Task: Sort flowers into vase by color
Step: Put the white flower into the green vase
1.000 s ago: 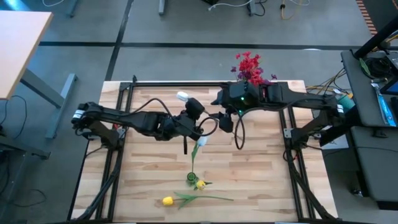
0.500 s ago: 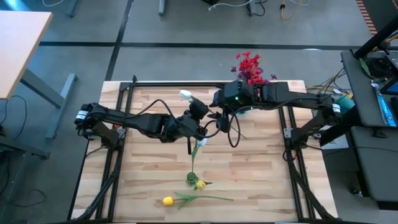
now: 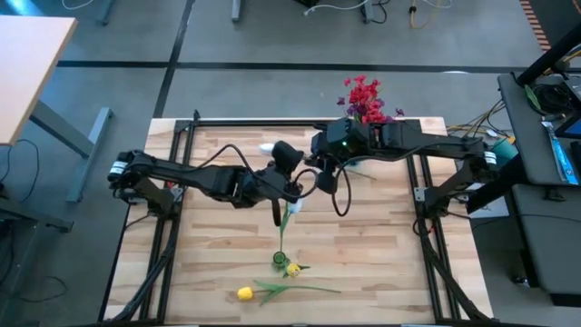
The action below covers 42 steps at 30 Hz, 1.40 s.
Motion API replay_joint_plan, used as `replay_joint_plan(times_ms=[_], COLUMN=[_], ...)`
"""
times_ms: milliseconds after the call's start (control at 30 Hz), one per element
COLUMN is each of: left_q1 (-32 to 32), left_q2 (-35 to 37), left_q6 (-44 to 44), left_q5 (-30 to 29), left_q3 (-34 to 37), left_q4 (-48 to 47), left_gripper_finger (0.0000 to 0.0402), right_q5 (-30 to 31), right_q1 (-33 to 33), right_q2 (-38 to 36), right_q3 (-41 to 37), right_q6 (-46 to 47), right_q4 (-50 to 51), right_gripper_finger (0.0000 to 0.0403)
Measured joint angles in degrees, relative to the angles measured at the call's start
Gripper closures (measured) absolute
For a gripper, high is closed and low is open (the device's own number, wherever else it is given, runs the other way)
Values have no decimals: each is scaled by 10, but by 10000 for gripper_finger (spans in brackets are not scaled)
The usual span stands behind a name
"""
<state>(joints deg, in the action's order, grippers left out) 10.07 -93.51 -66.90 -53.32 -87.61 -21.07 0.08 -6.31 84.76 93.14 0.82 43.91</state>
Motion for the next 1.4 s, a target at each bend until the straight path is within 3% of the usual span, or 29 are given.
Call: replay_joint_plan(times_ms=[200,333,500,667,800,900,1067,1233,1400], left_q1=[-1,0,0,22,71,104,133,135,136], left_q2=[61,120,192,228,231,219,160,80,-6], left_q6=[110,215,409,542,553,531,475,473,503], left_q5=[77,116,176,213,212,212,215,252,312], left_q3=[0,0,4,48,124,179,229,189,104], left_q4=[-52,-93,-131,-96,44,208,411,455,448], left_gripper_finger=[203,166,151,150,150,150,150,150,150], right_q5=[-1,0,6,88,109,108,104,105,104], right_q1=[3,15,62,151,216,256,308,340,362], right_q2=[-22,-61,-144,-223,-255,-259,-225,-171,-133], right_q3=[-19,-61,-183,-329,-417,-460,-488,-478,-443], right_q6=[11,25,46,24,-18,-49,-111,-148,-181], right_q4=[22,0,-136,-364,-566,-712,-856,-958,-980], right_gripper_finger=[394,394,394,394,394,394,394,394,394])
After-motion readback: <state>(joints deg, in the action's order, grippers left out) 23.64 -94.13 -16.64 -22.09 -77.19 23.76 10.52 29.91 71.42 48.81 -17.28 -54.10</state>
